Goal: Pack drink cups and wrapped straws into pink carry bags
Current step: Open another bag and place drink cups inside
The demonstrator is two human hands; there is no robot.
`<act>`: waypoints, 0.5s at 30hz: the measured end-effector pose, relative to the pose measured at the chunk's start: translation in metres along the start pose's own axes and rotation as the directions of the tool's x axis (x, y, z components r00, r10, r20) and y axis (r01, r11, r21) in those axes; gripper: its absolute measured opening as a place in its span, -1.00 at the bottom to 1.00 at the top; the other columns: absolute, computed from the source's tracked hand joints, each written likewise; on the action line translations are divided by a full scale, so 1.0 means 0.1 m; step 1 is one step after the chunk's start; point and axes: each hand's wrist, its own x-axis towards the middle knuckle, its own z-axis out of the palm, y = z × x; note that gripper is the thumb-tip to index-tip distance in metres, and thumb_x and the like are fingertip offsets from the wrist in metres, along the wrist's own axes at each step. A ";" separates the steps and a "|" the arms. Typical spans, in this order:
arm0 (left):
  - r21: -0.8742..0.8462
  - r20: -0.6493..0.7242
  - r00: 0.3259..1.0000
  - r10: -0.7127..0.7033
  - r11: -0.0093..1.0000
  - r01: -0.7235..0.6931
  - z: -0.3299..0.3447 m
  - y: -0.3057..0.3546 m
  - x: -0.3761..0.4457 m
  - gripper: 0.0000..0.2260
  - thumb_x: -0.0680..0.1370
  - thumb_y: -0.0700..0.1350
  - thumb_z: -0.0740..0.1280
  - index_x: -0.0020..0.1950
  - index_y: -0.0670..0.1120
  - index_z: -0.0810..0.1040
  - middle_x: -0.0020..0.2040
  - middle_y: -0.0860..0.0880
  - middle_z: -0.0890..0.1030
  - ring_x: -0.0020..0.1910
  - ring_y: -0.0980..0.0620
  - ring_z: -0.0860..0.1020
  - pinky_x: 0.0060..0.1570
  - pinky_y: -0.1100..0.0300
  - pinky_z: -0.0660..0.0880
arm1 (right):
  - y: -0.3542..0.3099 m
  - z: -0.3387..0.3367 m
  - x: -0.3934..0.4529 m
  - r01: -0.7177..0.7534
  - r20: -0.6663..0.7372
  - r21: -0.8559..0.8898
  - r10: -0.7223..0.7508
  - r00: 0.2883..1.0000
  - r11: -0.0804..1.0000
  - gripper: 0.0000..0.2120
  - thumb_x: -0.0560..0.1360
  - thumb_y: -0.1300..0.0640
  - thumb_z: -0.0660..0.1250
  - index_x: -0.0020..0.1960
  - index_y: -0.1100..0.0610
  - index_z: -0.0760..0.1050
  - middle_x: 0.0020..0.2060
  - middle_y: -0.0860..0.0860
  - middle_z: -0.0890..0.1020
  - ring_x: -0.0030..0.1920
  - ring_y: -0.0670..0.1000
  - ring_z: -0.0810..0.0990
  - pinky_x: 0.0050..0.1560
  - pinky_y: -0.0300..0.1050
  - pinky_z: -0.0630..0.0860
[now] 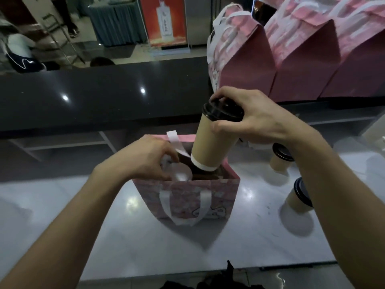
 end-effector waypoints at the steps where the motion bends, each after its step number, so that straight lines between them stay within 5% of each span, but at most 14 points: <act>1: 0.005 -0.022 0.999 0.043 0.999 -0.043 0.04 -0.04 0.01 -0.32 0.40 0.27 0.59 0.50 0.30 0.52 0.48 0.24 0.54 0.55 0.09 0.39 0.65 0.05 0.13 | -0.02 0.05 0.02 -0.003 0.060 0.000 0.003 0.998 1.000 -0.42 0.32 -0.40 0.39 0.28 -0.20 0.56 0.08 -0.19 0.66 0.07 -0.19 0.64 -0.02 -0.25 0.57; 4: 0.006 -0.057 0.995 0.079 0.997 -0.078 0.16 -0.14 0.03 0.08 0.31 0.45 0.51 0.72 0.25 0.08 0.73 0.13 0.21 0.72 0.03 0.02 0.63 -0.03 -0.38 | -0.03 0.19 0.05 -0.020 0.193 -0.001 0.020 0.981 1.000 -0.36 0.31 -0.46 0.42 0.34 -0.28 0.53 0.15 -0.21 0.66 0.14 -0.18 0.64 0.11 -0.15 0.63; 10: -0.110 -0.019 0.996 0.090 0.990 -0.092 0.35 -0.21 0.02 0.45 0.15 0.66 0.46 0.74 0.16 -0.33 0.76 0.14 -0.20 0.67 0.17 -0.28 0.60 0.02 -0.39 | 0.00 0.53 0.19 -0.065 0.277 -0.232 0.130 0.952 0.970 -0.24 0.32 -0.30 0.61 0.42 -0.16 0.42 0.18 -0.18 0.52 0.18 -0.07 0.56 0.15 -0.10 0.59; 15: -0.060 0.005 0.997 0.079 0.995 -0.078 0.37 -0.20 0.04 0.53 0.15 0.68 0.46 0.73 0.06 -0.41 0.76 0.06 -0.30 0.72 0.01 -0.35 0.70 -0.12 -0.29 | 0.04 0.89 0.30 -0.036 0.293 -0.448 0.184 0.938 0.893 -0.11 0.29 -0.43 0.57 0.47 -0.12 0.32 0.24 -0.08 0.40 0.16 0.04 0.52 -0.13 -0.18 0.49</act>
